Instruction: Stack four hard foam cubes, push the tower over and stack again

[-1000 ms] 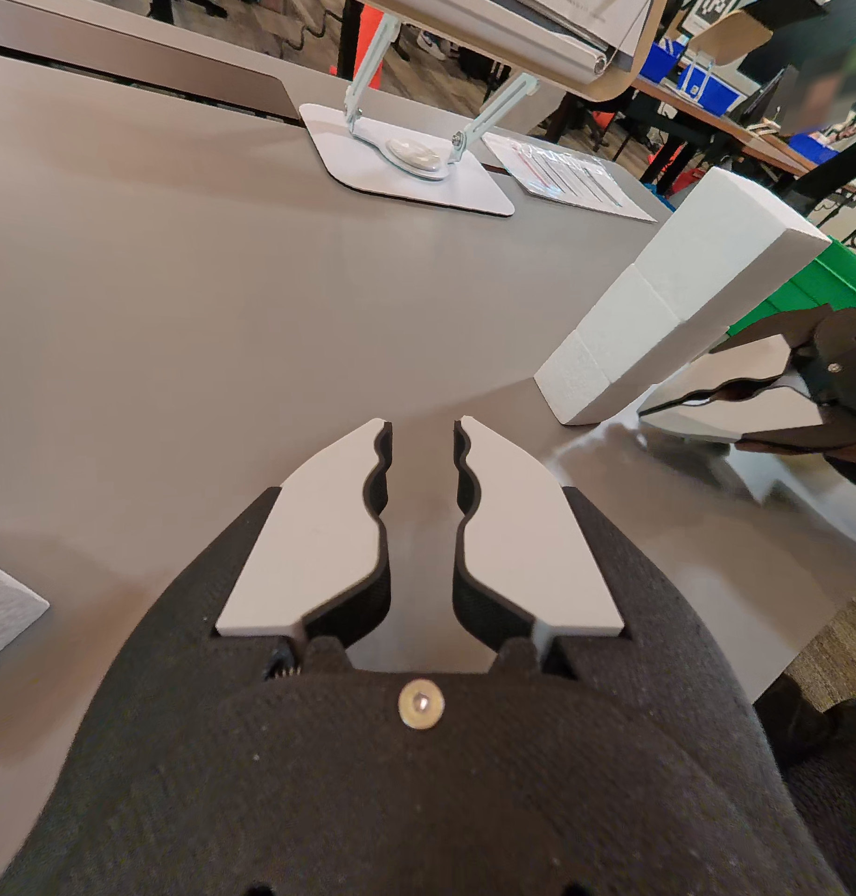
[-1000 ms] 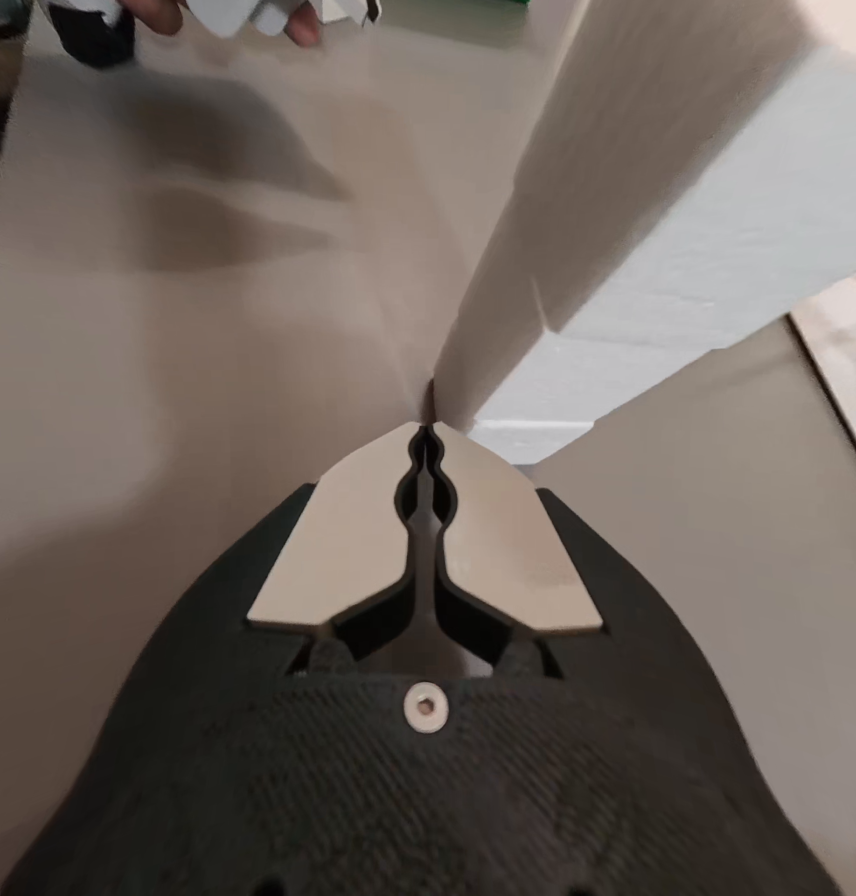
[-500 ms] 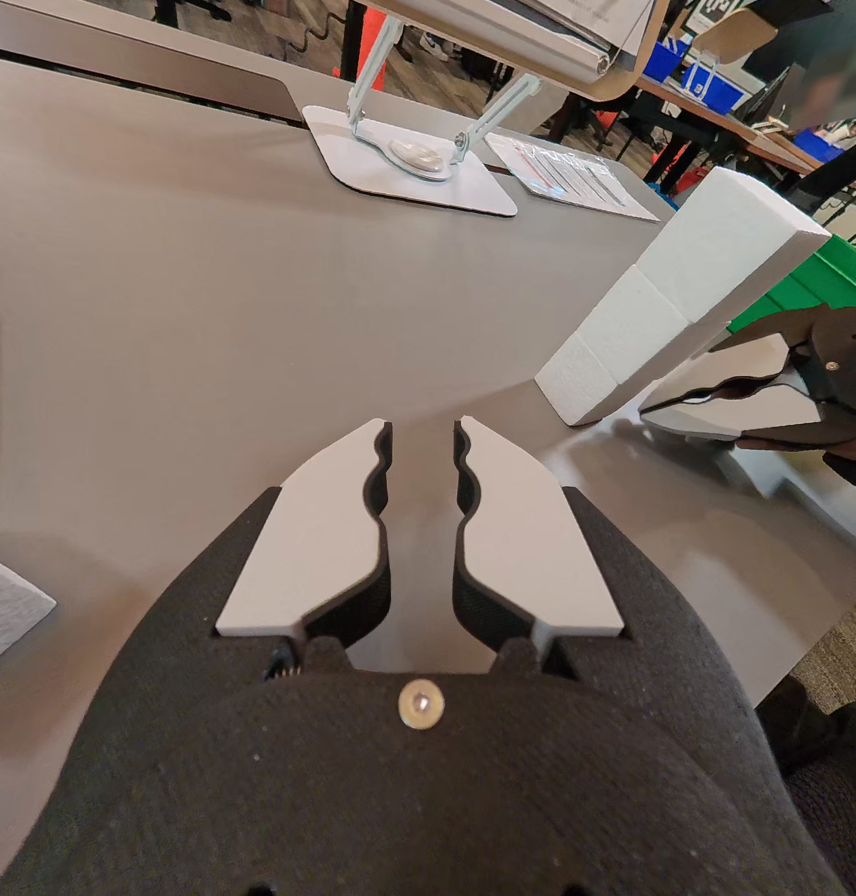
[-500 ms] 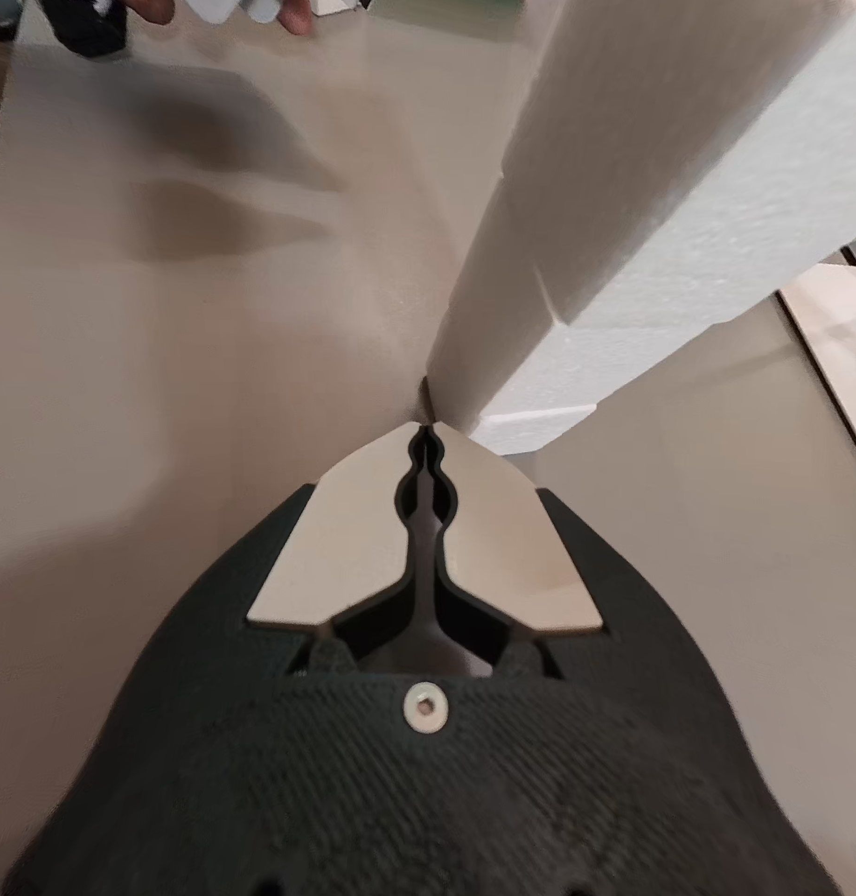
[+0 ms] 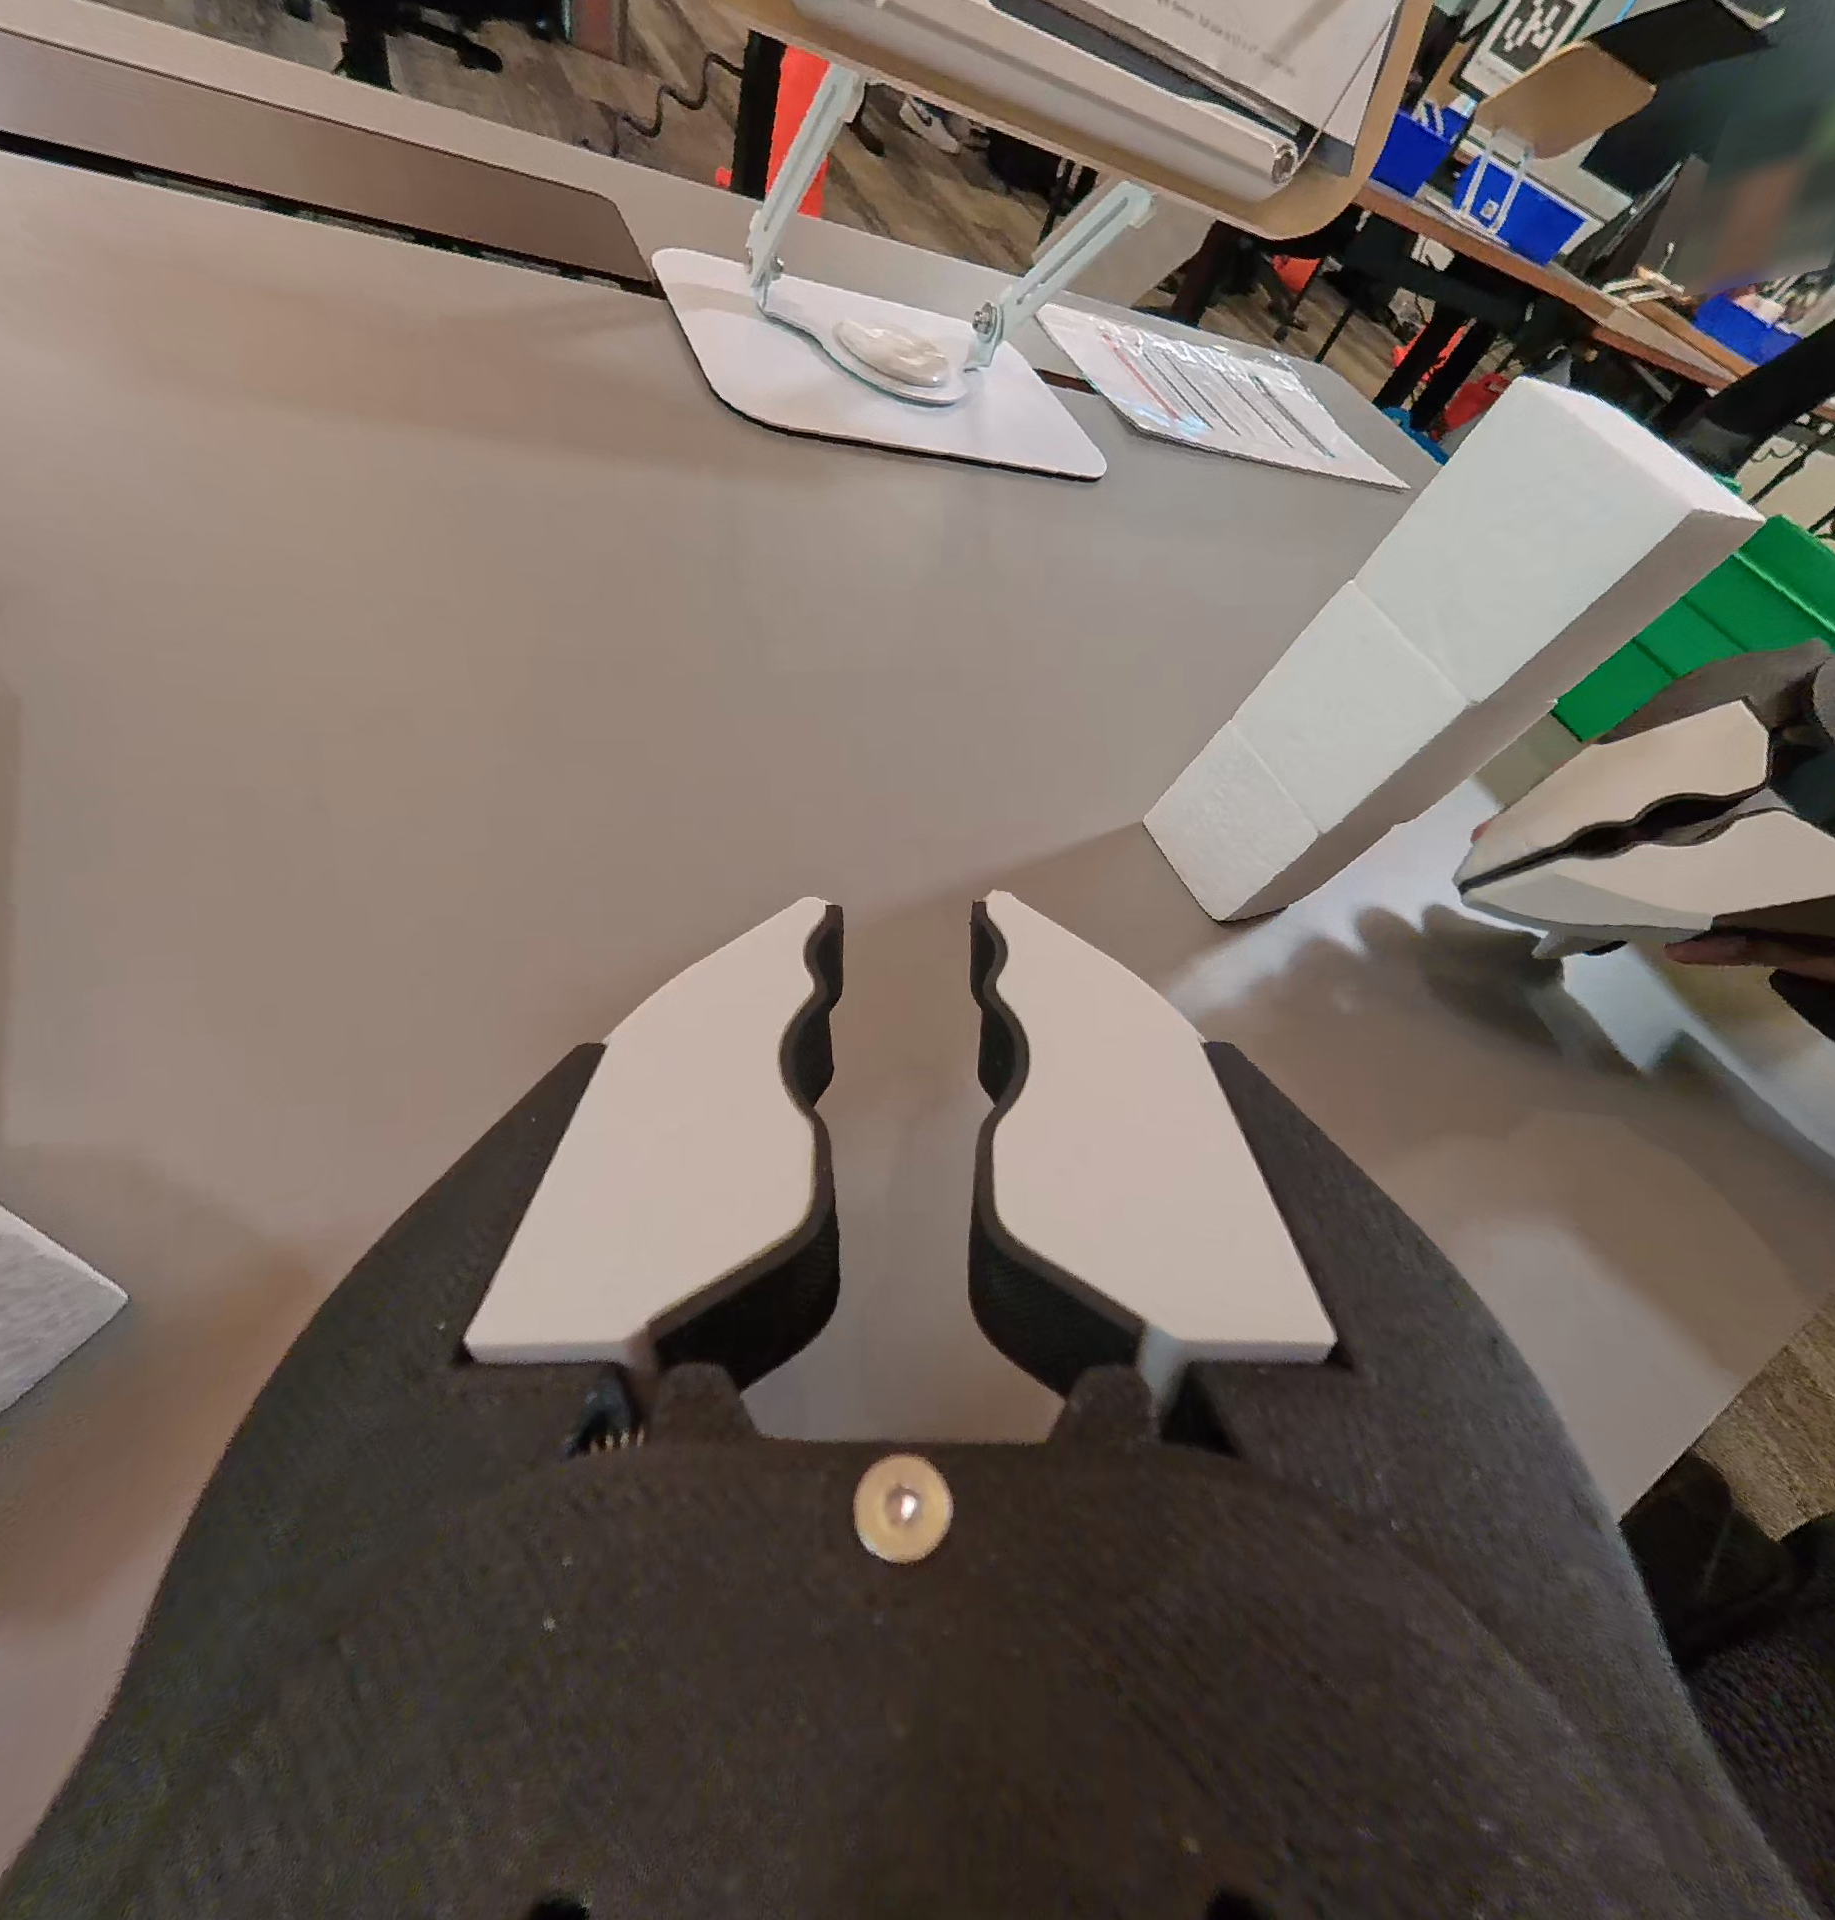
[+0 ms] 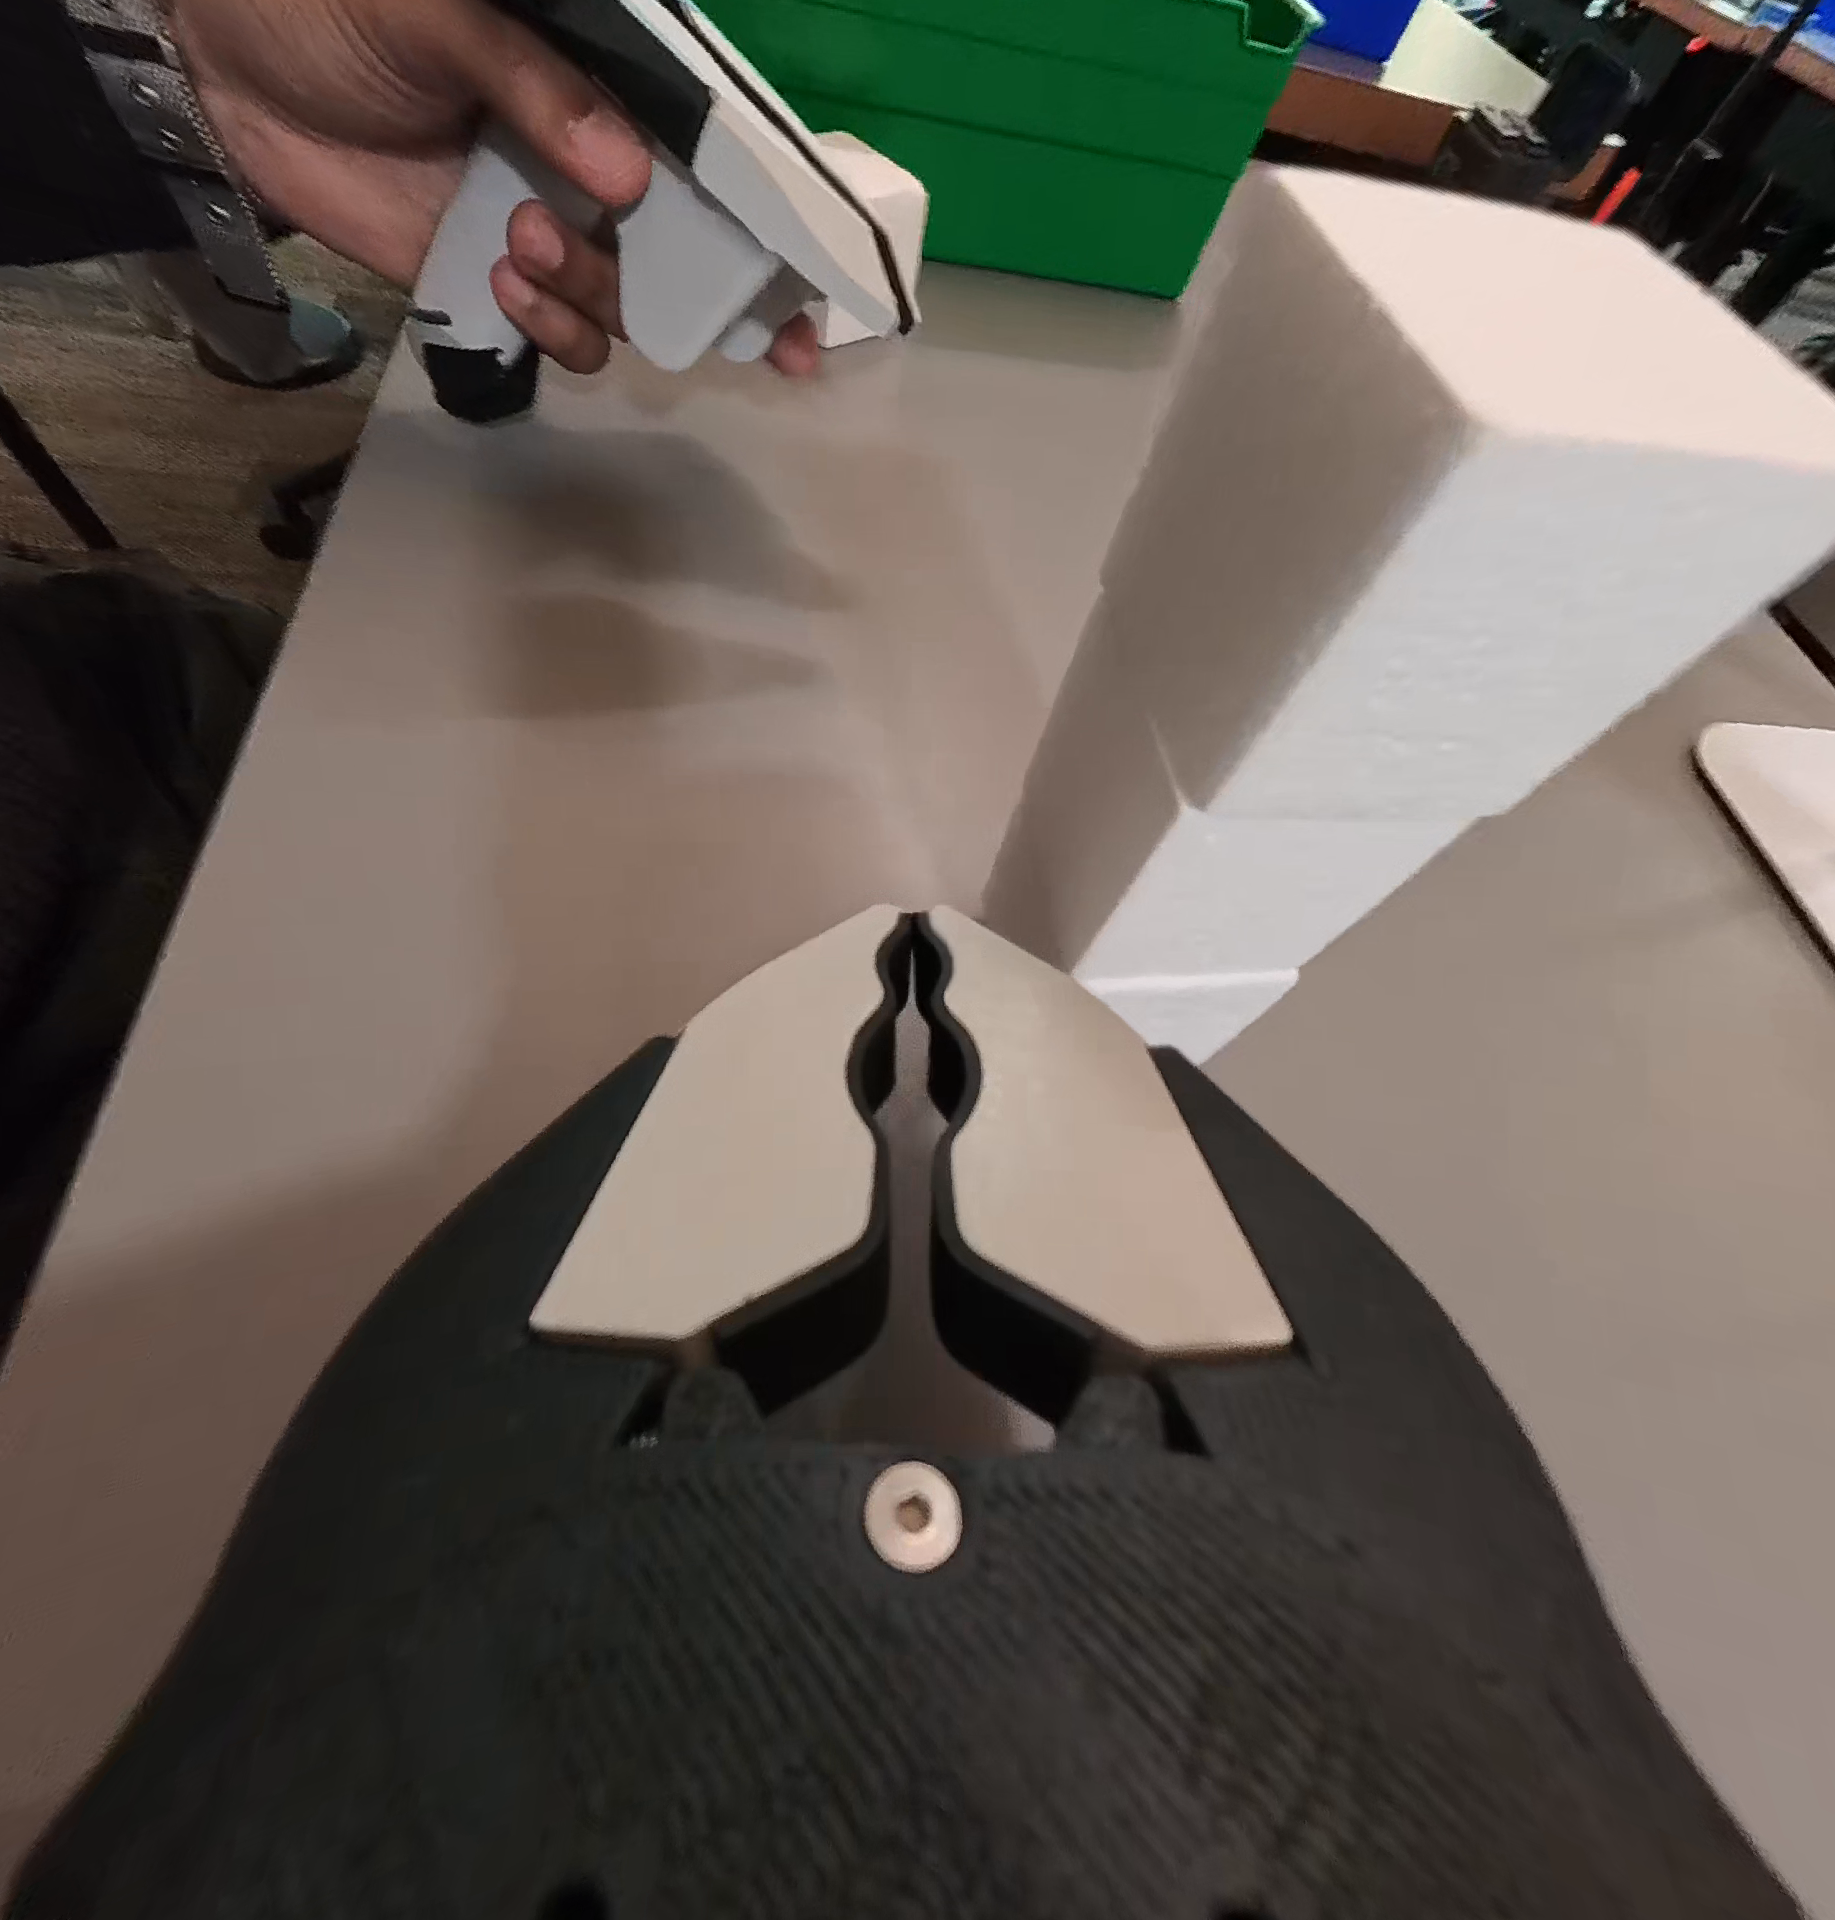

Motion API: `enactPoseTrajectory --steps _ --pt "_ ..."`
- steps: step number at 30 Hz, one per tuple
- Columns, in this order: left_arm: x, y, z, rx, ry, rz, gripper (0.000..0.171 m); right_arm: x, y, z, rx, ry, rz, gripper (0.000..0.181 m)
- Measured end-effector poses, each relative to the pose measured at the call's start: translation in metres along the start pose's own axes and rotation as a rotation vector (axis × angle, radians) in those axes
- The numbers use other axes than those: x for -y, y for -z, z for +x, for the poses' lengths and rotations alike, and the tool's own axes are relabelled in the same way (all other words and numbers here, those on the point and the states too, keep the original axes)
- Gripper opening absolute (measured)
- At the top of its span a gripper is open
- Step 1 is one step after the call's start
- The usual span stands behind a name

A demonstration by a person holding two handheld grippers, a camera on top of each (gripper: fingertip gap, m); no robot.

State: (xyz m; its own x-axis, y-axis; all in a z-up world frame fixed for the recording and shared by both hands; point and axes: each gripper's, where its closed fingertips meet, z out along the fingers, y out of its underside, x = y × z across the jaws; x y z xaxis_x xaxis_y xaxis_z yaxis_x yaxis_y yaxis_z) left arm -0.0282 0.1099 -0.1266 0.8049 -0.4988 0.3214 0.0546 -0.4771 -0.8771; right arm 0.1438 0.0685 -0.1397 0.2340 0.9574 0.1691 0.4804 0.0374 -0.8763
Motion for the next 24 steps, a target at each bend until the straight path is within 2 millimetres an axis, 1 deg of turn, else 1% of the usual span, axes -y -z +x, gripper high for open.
enactPoseTrajectory --steps 2,4,5,7,9,10,11,12,13,14,15,17,19,21,22,24 --pt "-0.004 -0.002 0.001 -0.01 0.008 -0.021 0.025 0.003 -0.003 -0.011 0.055 -0.018 0.001 0.0" --pt "-0.003 -0.002 0.001 -0.006 -0.002 -0.019 0.025 0.01 -0.008 -0.023 0.092 -0.025 0.004 0.0" --pt "-0.002 -0.002 0.001 0.002 -0.013 -0.013 0.024 0.016 -0.011 -0.029 0.105 -0.02 0.012 0.0" --pt "0.003 0.0 0.001 0.007 -0.039 0.011 0.025 0.034 -0.02 -0.045 0.133 -0.017 0.062 0.001" --pt "0.012 0.004 0.005 -0.01 -0.052 0.066 0.027 0.056 -0.033 -0.061 0.142 -0.035 0.125 0.013" --pt "0.018 0.008 0.003 0.006 -0.053 0.097 0.029 0.066 -0.041 -0.066 0.127 -0.053 0.147 0.02" --pt "0.025 0.012 -0.002 0.039 -0.057 0.136 0.03 0.076 -0.05 -0.069 0.102 -0.078 0.164 0.031" --pt "0.035 0.019 -0.011 0.097 -0.059 0.185 0.033 0.084 -0.06 -0.071 0.079 -0.098 0.17 0.039" --pt "0.046 0.03 -0.025 0.179 -0.052 0.249 0.037 0.09 -0.069 -0.072 0.057 -0.115 0.171 0.04" --pt "0.058 0.042 -0.039 0.256 -0.038 0.325 0.037 0.097 -0.077 -0.071 0.032 -0.132 0.177 0.042" --pt "0.069 0.055 -0.051 0.311 -0.016 0.4 0.033 0.105 -0.086 -0.071 0.02 -0.148 0.195 0.045" --pt "0.083 0.078 -0.074 0.398 0.043 0.507 0.033 0.12 -0.109 -0.068 0.016 -0.197 0.211 0.051" --pt "0.091 0.099 -0.095 0.48 0.062 0.565 0.034 0.13 -0.138 -0.063 0.028 -0.251 0.174 0.067" --pt "0.096 0.12 -0.113 0.557 0.054 0.609 0.034 0.14 -0.17 -0.057 0.051 -0.308 0.137 0.09" --pt "0.099 0.13 -0.12 0.584 0.051 0.631 0.034 0.145 -0.185 -0.054 0.071 -0.329 0.125 0.095" --pt "0.099 0.139 -0.128 0.591 0.055 0.639 0.033 0.155 -0.215 -0.047 0.114 -0.334 0.106 0.099"
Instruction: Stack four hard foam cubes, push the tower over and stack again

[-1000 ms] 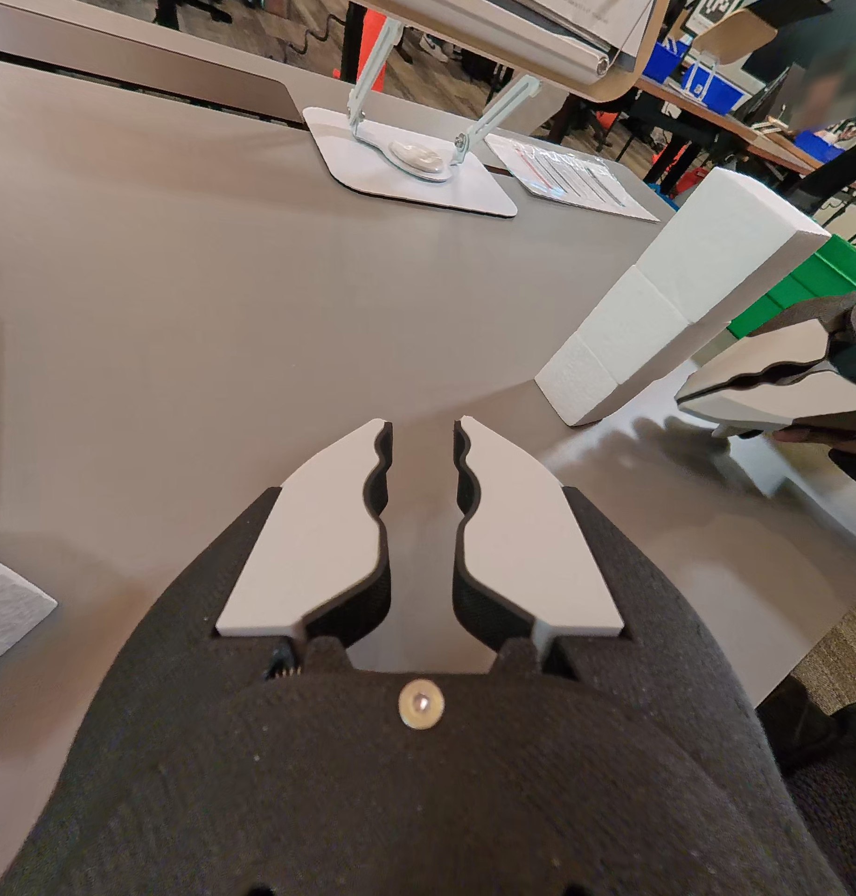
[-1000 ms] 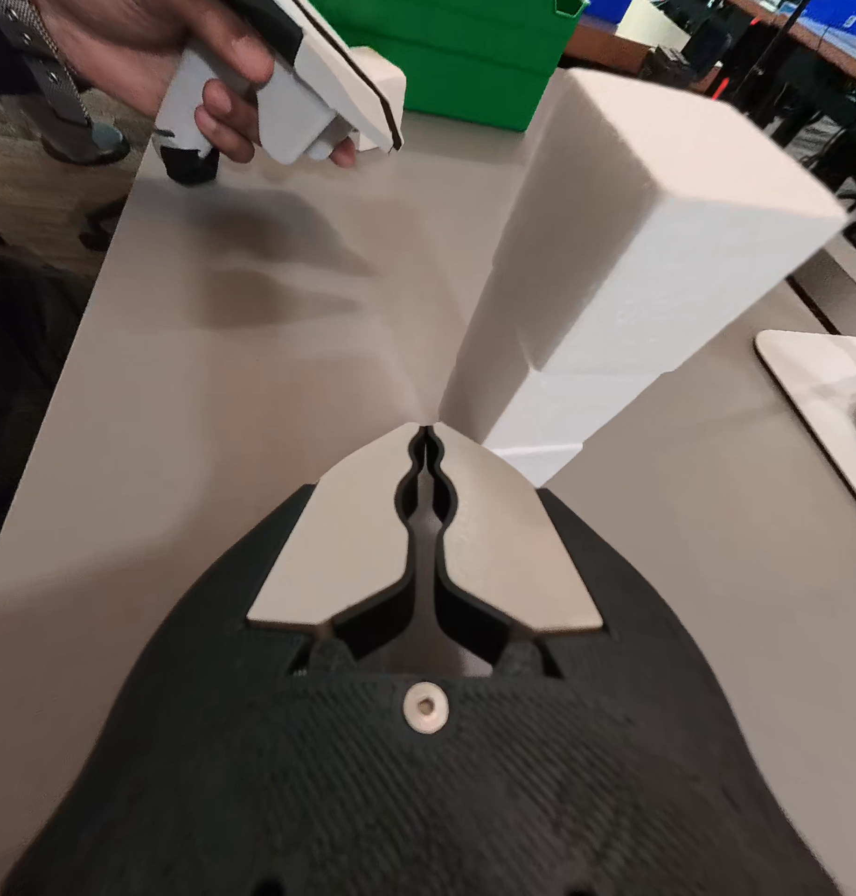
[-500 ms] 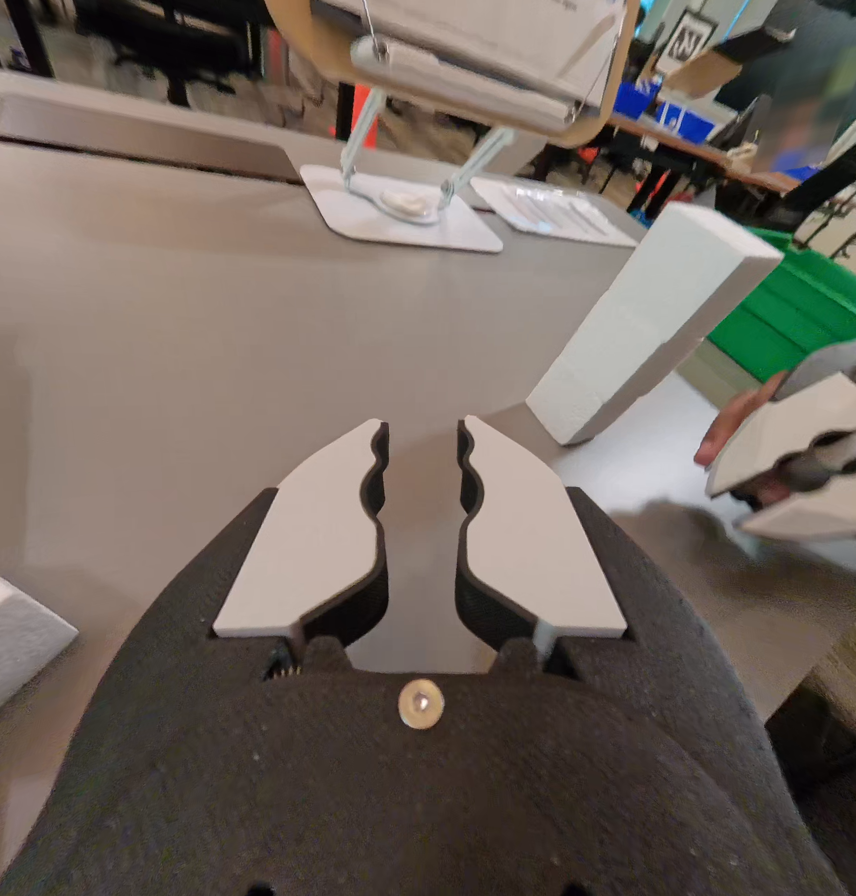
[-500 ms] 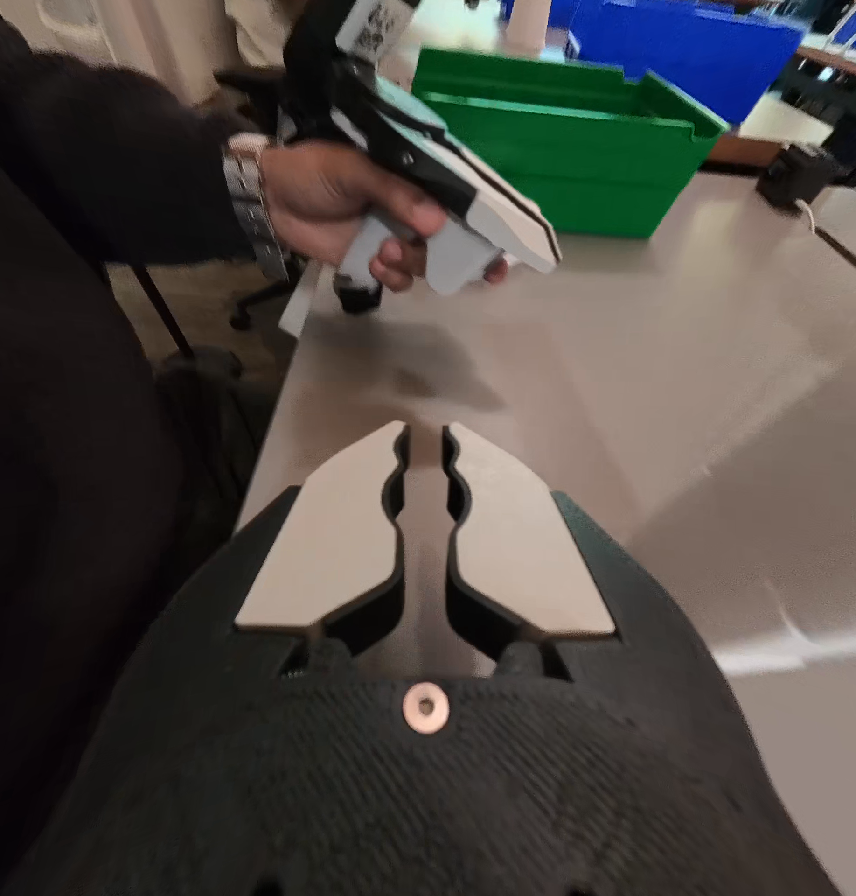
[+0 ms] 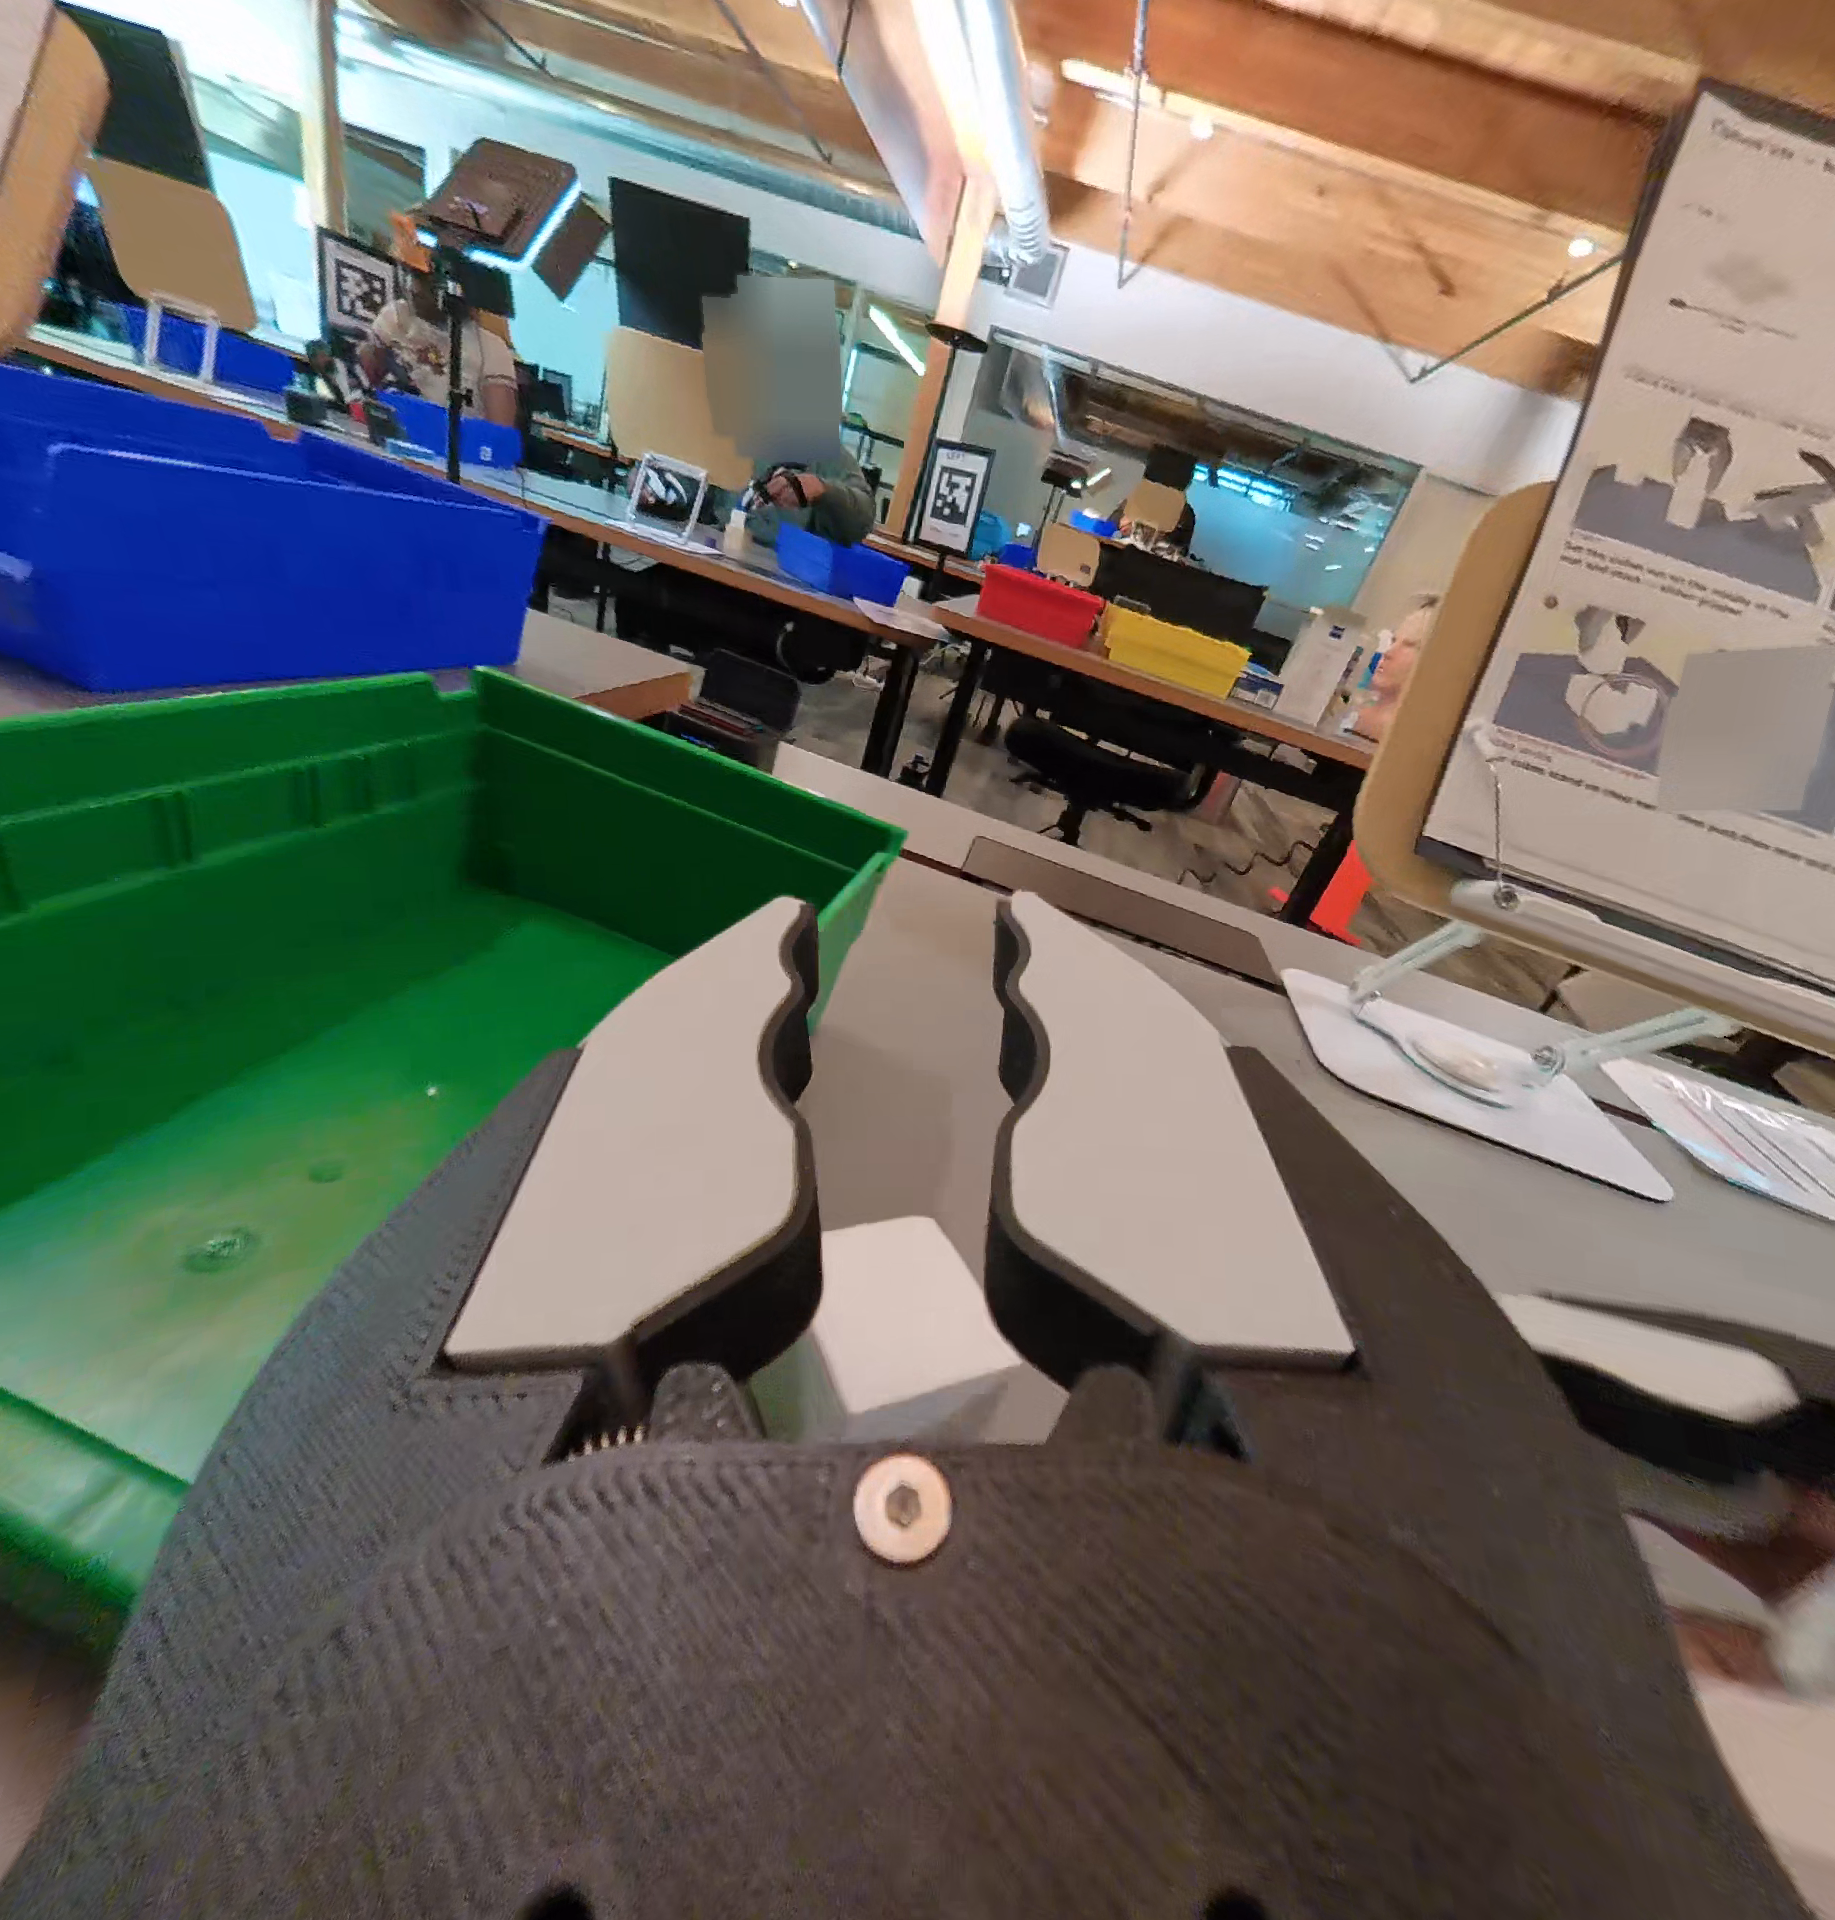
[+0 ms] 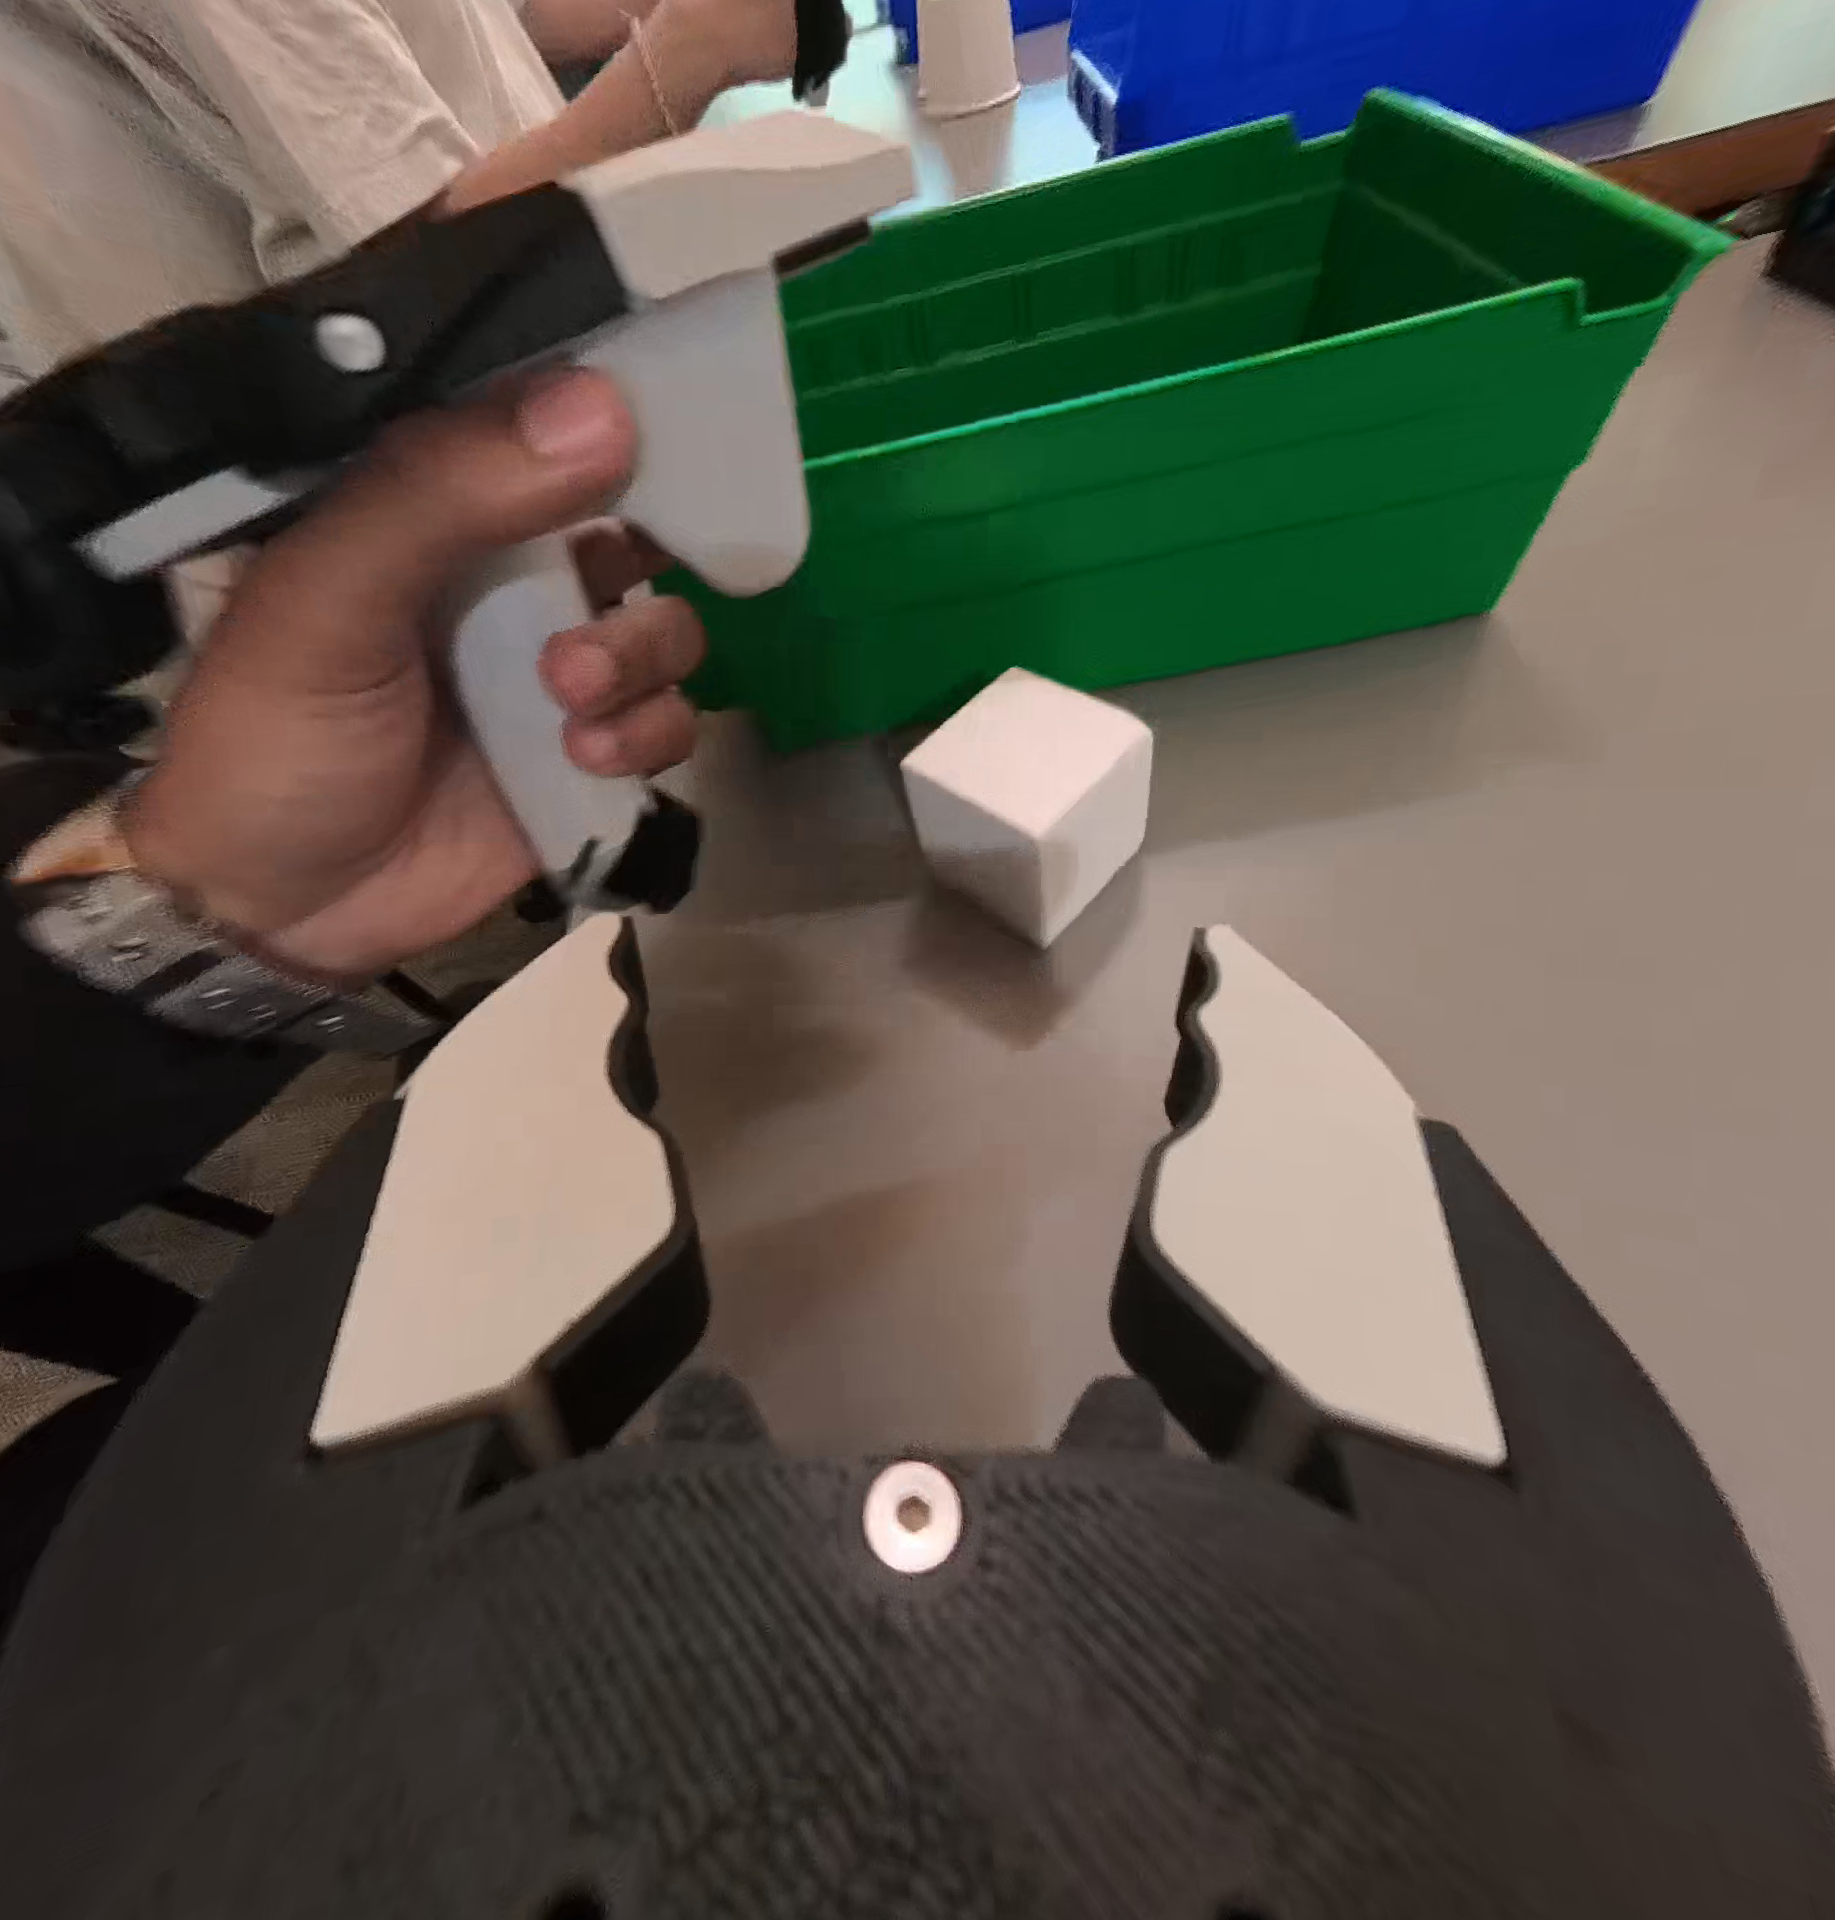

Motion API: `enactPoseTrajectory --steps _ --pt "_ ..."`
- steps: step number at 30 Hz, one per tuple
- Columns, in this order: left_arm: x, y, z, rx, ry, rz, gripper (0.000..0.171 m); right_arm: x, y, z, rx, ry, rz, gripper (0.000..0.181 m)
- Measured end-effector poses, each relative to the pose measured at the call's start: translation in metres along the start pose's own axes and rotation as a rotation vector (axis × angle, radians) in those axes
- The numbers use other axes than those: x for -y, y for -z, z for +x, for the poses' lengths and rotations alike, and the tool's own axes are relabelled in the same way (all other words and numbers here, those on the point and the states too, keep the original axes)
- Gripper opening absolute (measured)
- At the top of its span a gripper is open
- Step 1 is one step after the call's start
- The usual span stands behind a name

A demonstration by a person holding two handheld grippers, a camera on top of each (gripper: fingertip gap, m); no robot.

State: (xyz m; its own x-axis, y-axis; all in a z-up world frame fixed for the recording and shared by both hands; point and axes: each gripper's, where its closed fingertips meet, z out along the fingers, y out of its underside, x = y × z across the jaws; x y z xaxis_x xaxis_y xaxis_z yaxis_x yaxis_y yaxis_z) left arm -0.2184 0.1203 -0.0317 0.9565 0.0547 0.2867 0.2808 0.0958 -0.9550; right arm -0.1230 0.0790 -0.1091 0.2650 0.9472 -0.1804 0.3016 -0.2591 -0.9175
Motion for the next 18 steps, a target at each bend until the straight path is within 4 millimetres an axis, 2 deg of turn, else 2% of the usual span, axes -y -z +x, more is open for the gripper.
enactPoseTrajectory --steps 2,4,8,11,14,15,18 --pt "-0.001 0.002 0.008 -0.1 0.028 -0.029 0.012 0.003 -0.026 0.02 -0.015 0.045 -0.055 0.098" --pt "-0.004 0.004 0.011 -0.134 0.07 -0.054 0.011 0.004 -0.047 0.035 0.002 0.078 -0.084 0.095" --pt "-0.014 0.002 0.016 -0.164 0.05 -0.085 0.011 -0.006 -0.077 0.036 0.145 0.169 -0.178 0.096" --pt "-0.015 0.0 0.02 -0.171 0.008 -0.082 0.011 -0.013 -0.09 0.033 0.2 0.308 -0.244 0.094" --pt "-0.012 0.001 0.024 -0.178 -0.035 -0.054 0.011 -0.018 -0.095 0.027 0.251 0.419 -0.274 0.075" --pt "-0.01 0.002 0.025 -0.18 -0.051 -0.043 0.011 -0.021 -0.095 0.028 0.248 0.449 -0.286 0.06" --pt "-0.005 0.003 0.026 -0.165 -0.094 -0.006 0.013 -0.019 -0.09 0.028 0.227 0.45 -0.259 0.06"
